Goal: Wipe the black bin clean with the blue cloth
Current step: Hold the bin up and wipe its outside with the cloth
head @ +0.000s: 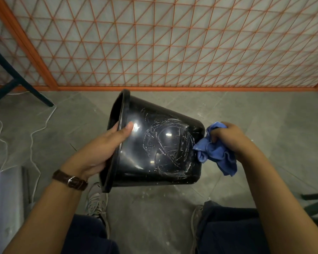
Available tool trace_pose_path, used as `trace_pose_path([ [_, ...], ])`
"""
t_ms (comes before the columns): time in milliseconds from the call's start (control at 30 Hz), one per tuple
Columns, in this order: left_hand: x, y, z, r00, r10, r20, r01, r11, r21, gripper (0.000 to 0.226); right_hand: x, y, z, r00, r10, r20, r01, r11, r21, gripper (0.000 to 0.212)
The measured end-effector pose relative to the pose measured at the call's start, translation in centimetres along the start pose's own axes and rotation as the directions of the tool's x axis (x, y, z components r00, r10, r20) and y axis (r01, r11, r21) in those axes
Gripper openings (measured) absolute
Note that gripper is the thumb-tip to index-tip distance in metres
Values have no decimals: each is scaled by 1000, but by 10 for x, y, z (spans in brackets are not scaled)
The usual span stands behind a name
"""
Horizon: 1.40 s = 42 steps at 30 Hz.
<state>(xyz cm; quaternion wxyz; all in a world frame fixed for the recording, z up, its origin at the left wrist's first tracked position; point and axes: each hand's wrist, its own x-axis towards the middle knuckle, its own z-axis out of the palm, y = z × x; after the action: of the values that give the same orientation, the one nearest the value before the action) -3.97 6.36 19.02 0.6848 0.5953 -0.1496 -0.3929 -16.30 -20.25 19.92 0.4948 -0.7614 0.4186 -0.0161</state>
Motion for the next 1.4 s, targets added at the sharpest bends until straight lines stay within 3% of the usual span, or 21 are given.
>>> trace_pose_path([
  [133, 10, -8, 2, 981, -5, -196, 7, 1000, 12, 35, 4, 0, -4, 996, -32, -87, 42, 993, 111, 15],
  [233, 13, -9, 2, 933, -36, -358, -26, 986, -167, 33, -2, -10, -4, 974, -148, -173, 198, 925, 324, 9],
  [333, 14, -8, -1, 874, -106, -475, -66, 941, -332, 30, -9, -15, -4, 912, -314, -264, 400, 825, 400, 11],
  [400, 15, -7, -1, 863, -111, -492, -107, 913, -394, 30, -13, -15, -1, 879, -382, -285, 467, 811, 352, 21],
  [567, 15, -9, 2, 868, -134, -478, -122, 876, -467, 32, -13, -9, 18, 827, -545, -139, 554, 832, 31, 23],
  [767, 14, -15, 9, 859, -152, -488, -90, 895, -436, 41, -9, -1, 30, 845, -532, -59, 505, 829, -241, 36],
  [933, 14, -12, 3, 855, -123, -504, -106, 909, -402, 41, -13, -5, 21, 830, -551, 88, 557, 808, -192, 25],
  [1067, 14, -10, 4, 874, -103, -475, -99, 919, -382, 36, -8, -5, 12, 863, -504, -36, 496, 858, -134, 34],
  [1133, 14, -11, 5, 877, -92, -471, -104, 922, -373, 38, -11, -5, 19, 818, -570, -75, 550, 815, -183, 35],
  [1233, 12, -13, 2, 864, -66, -499, -121, 935, -332, 35, -16, -4, 31, 734, -669, 119, 678, 709, -193, 42],
  [1300, 11, -13, -1, 857, -54, -513, -125, 943, -309, 32, -14, -4, 27, 768, -595, 237, 636, 753, -169, 38],
  [1400, 11, -11, 2, 858, -44, -511, -135, 942, -308, 28, -6, -3, 17, 849, -517, 107, 528, 828, -189, 35],
])
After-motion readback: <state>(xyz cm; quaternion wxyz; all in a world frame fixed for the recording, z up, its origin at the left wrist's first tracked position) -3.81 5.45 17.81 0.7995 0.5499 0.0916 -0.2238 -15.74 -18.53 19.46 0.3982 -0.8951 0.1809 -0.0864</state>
